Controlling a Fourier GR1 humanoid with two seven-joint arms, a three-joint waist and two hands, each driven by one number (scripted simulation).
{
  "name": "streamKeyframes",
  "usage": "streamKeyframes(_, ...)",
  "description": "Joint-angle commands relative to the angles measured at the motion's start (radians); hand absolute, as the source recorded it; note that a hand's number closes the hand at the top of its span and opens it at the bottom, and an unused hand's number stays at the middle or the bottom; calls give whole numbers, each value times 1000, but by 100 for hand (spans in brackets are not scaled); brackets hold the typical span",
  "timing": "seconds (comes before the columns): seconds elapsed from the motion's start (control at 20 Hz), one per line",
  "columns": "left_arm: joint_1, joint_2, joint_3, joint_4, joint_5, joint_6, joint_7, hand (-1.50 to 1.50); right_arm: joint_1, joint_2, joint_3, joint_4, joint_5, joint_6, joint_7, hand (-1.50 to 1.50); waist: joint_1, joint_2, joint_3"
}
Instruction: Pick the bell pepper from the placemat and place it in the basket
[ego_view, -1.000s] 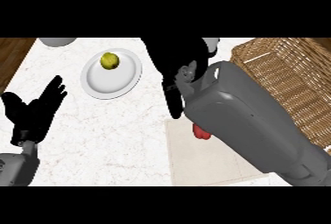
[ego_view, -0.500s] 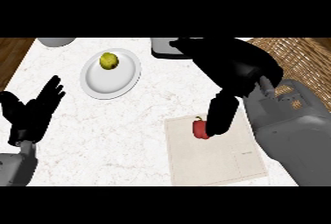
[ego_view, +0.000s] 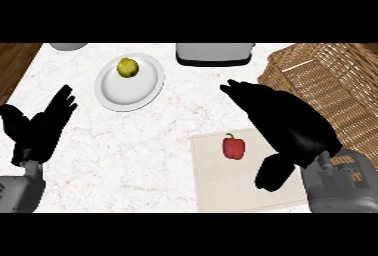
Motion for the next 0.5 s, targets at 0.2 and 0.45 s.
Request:
streamKeyframes(0.2, -1, -27, 12, 19, -36, -22, -30, 0, 173, 39, 98, 162, 306, -283, -296, -150, 10, 4, 0)
streamKeyframes(0.45, -89, -46, 11, 77, -68, -10, 2, 0, 169, 110, 65, 369, 338, -422, -450, -150, 9, 6, 0)
